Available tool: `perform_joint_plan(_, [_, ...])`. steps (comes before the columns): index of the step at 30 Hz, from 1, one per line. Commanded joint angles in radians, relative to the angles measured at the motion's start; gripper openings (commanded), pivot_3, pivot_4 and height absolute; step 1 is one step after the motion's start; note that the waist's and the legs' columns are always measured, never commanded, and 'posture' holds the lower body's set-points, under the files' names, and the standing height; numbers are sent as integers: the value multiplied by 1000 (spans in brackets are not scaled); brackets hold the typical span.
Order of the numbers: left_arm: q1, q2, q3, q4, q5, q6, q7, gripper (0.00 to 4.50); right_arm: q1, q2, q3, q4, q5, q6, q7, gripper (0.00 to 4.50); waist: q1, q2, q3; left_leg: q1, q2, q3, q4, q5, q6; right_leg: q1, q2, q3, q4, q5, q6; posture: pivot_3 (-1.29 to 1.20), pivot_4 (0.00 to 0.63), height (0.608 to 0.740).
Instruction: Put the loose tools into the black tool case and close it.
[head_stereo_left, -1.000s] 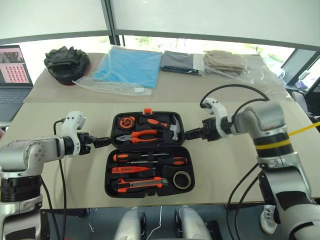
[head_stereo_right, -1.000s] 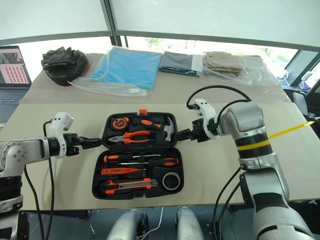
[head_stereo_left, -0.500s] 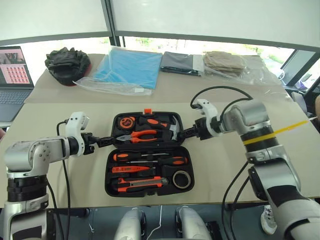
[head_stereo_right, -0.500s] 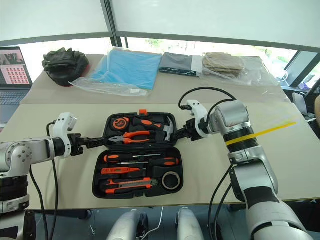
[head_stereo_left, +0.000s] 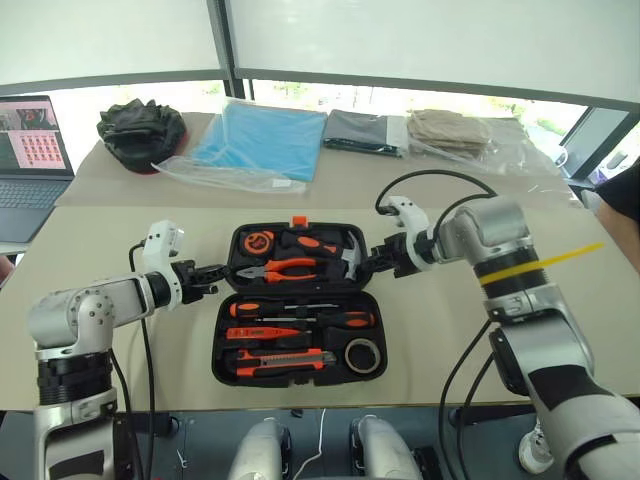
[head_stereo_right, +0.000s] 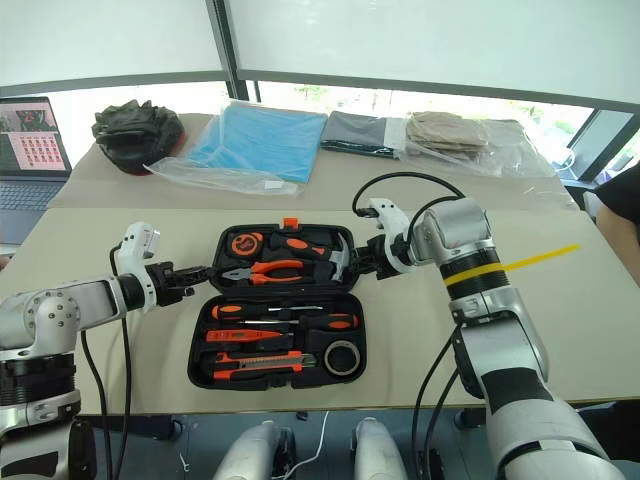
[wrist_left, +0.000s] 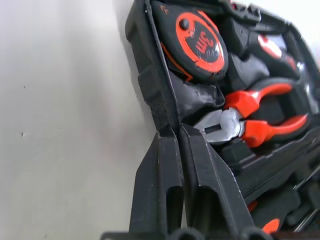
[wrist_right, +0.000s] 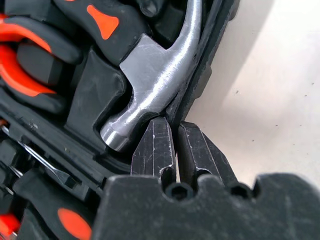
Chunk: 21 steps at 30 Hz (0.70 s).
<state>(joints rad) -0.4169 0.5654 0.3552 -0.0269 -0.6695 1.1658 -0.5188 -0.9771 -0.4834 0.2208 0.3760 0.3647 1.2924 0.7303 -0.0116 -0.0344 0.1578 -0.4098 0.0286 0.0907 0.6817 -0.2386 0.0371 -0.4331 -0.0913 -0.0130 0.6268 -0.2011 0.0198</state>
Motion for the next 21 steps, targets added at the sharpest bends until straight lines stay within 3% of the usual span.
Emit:
perform_joint_plan(1, [21, 28, 78, -49, 28, -270, -88, 35, 56, -67, -44, -150, -27, -271, 61, 0, -2, 0, 0, -5, 0, 1, 0, 0, 0, -5, 0, 1, 1, 1, 0, 0, 150, 740])
perform_joint_plan(6, [131, 50, 37, -77, 104, -594, -251, 35, 229, -148, -15, -326, -93, -694, 182, 0, -4, 0, 0, -17, 0, 3, -2, 2, -3, -18, 1, 0, 2, 2, 0, 0, 150, 740])
perform_joint_plan(9, [245, 68, -18, -76, 238, -890, -344, 35, 356, -157, -39, -363, -171, -982, 144, 0, -5, 0, 0, -22, 1, 4, -3, 3, -5, -23, 1, 0, -1, 2, 0, 0, 150, 740])
perform_joint_plan(14, [349, 47, -43, 13, 409, -1349, -359, 35, 526, -188, -25, -340, -315, -1392, 98, 0, 0, 0, 0, -21, 1, 7, -2, -2, 2, -22, 0, 0, -4, 2, 1, 0, 150, 740])
perform_joint_plan(17, [439, 53, -63, 17, 463, -1497, -372, 35, 593, -238, -13, -251, -453, -1648, 23, 0, 0, 0, 0, -18, 1, 7, -2, -3, 3, -19, -1, 0, -9, 2, 1, 0, 150, 740])
perform_joint_plan(21, [508, 74, -76, 23, 483, -1590, -385, 35, 622, -249, -33, -192, -512, -1760, -54, 0, 0, 0, 0, -2, 3, 8, -3, -4, 4, -1, 0, -1, -14, 2, 1, 0, 150, 740])
